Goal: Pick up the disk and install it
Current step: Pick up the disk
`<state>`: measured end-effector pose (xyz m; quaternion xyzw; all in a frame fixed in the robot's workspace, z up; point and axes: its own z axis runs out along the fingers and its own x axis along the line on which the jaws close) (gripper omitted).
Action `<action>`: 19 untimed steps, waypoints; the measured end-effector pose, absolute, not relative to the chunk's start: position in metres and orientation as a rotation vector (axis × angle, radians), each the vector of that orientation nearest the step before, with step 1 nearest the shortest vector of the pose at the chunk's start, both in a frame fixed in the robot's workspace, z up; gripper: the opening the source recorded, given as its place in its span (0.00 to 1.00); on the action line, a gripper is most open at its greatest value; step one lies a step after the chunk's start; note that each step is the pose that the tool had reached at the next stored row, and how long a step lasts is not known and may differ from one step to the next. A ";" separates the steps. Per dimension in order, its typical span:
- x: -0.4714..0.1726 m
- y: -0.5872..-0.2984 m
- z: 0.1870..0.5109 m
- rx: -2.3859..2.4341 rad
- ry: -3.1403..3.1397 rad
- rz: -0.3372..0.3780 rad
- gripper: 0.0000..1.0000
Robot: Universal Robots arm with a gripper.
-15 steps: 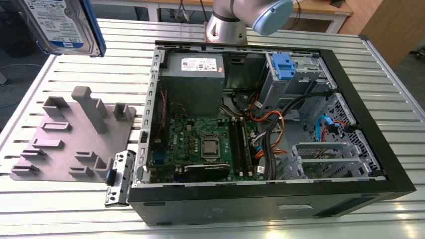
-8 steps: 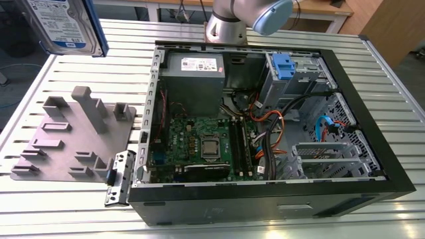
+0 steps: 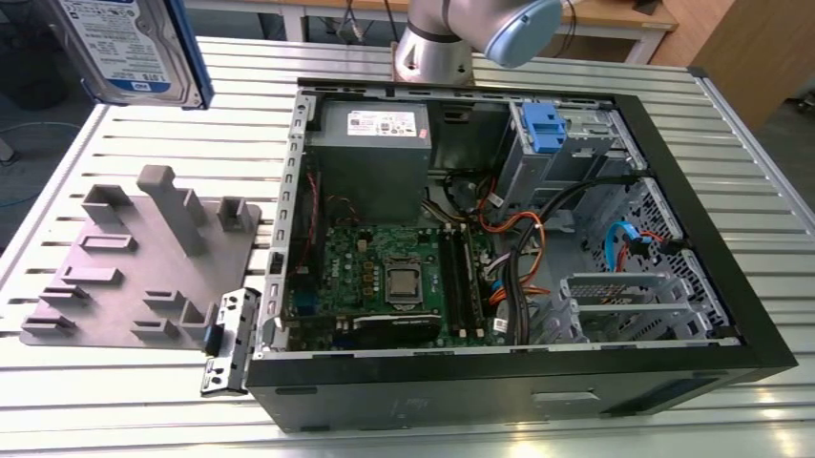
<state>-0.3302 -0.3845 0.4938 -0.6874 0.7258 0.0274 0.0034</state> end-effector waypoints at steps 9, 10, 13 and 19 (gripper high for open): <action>-0.324 -0.384 0.494 -2.155 2.275 0.086 0.35; -0.323 -0.384 0.494 -2.155 2.275 0.086 0.35; -0.321 -0.384 0.494 -2.155 2.275 0.086 0.35; -0.317 -0.384 0.494 -2.155 2.275 0.086 0.35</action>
